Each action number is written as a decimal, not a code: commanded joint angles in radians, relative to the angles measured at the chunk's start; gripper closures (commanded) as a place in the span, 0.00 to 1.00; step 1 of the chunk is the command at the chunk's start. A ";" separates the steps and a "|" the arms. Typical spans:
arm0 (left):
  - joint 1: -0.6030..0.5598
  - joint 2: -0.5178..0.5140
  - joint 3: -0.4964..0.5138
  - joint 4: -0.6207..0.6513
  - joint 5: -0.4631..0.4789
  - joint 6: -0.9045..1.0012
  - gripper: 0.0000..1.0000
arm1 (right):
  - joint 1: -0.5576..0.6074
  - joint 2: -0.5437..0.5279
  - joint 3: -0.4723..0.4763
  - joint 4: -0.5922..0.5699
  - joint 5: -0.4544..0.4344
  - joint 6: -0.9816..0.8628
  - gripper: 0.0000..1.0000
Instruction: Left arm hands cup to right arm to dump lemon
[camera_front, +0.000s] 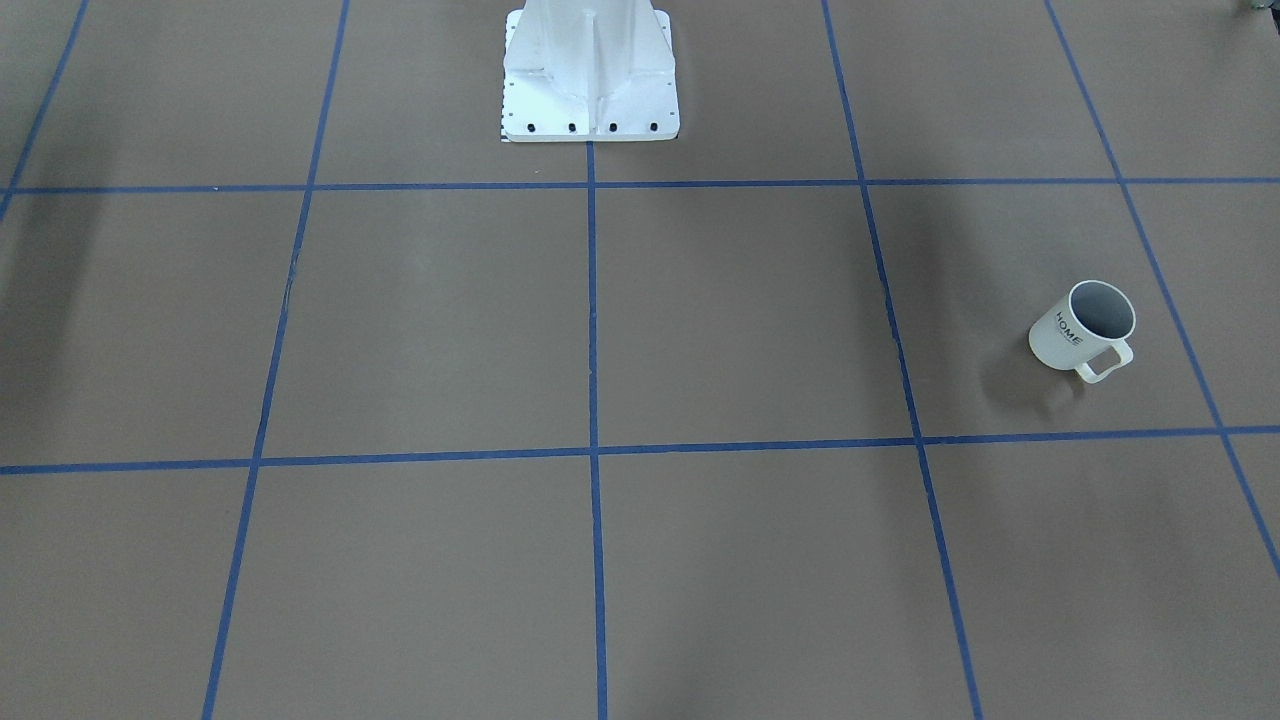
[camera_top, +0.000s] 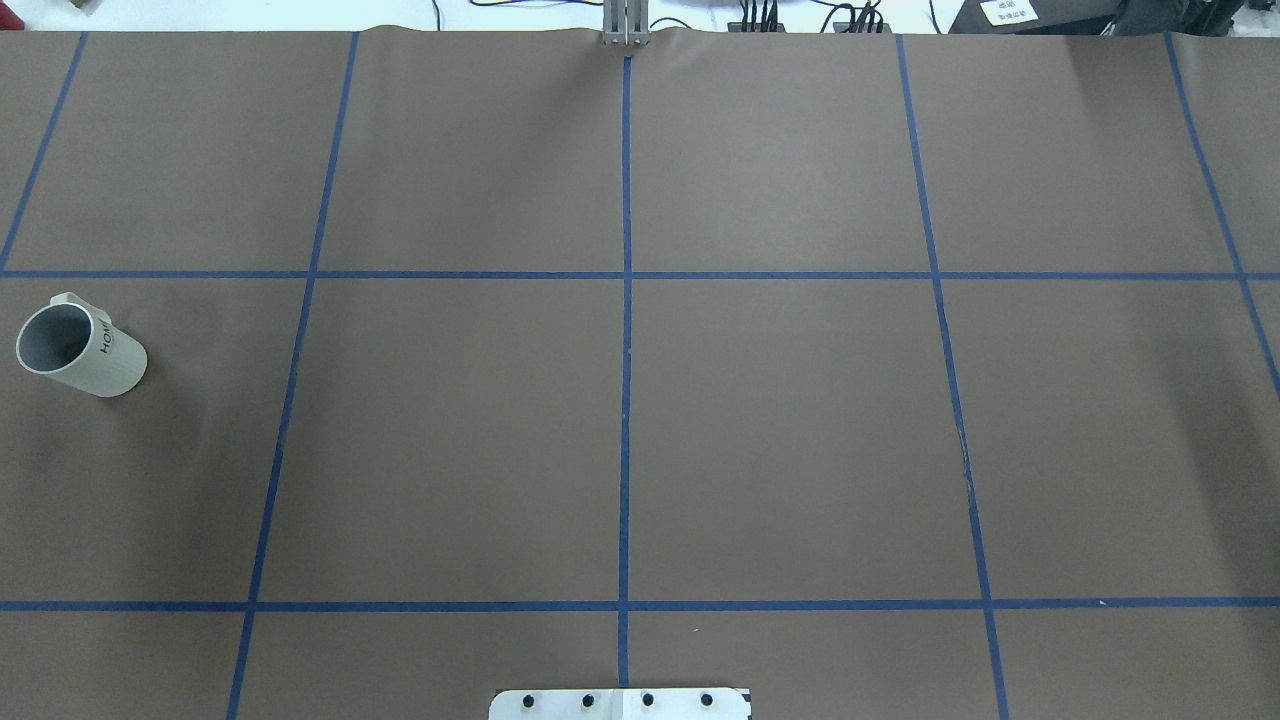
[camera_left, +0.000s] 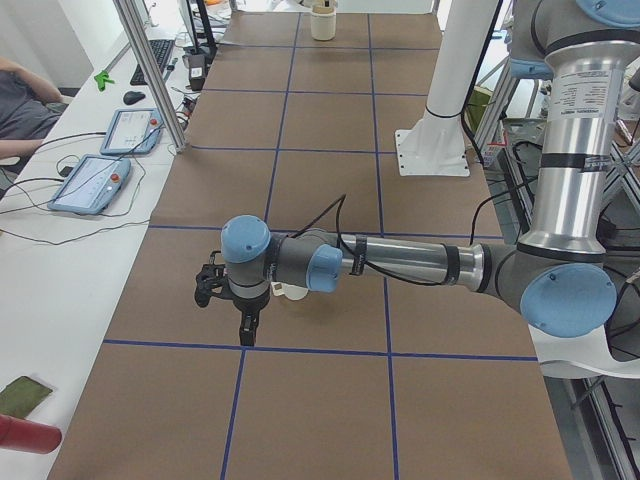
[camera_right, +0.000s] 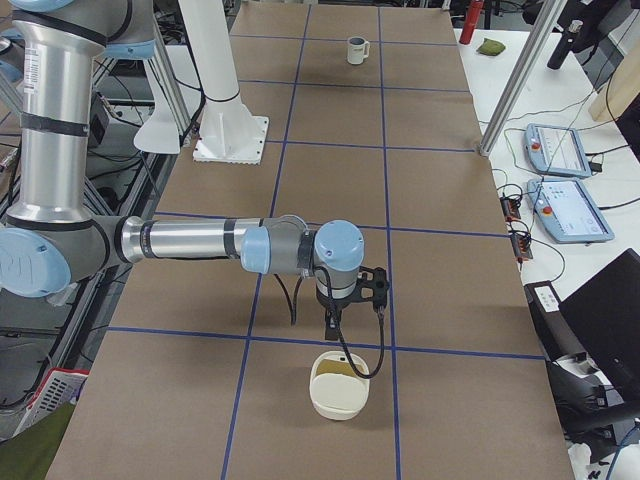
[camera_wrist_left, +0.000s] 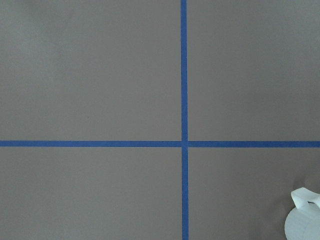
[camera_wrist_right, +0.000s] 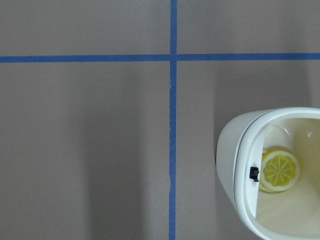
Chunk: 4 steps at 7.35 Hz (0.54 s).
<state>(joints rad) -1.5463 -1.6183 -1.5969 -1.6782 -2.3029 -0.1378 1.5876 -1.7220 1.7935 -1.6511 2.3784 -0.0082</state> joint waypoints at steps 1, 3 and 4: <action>0.002 -0.002 0.000 0.000 0.000 0.000 0.00 | 0.000 0.024 -0.005 0.014 -0.002 0.000 0.00; 0.002 -0.002 0.003 0.000 0.000 0.000 0.00 | -0.001 0.057 -0.022 0.014 -0.002 0.000 0.00; 0.002 -0.002 0.005 0.000 0.000 0.001 0.00 | -0.001 0.074 -0.035 0.014 -0.002 0.002 0.00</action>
<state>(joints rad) -1.5448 -1.6198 -1.5946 -1.6782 -2.3025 -0.1378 1.5864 -1.6701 1.7735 -1.6370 2.3762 -0.0073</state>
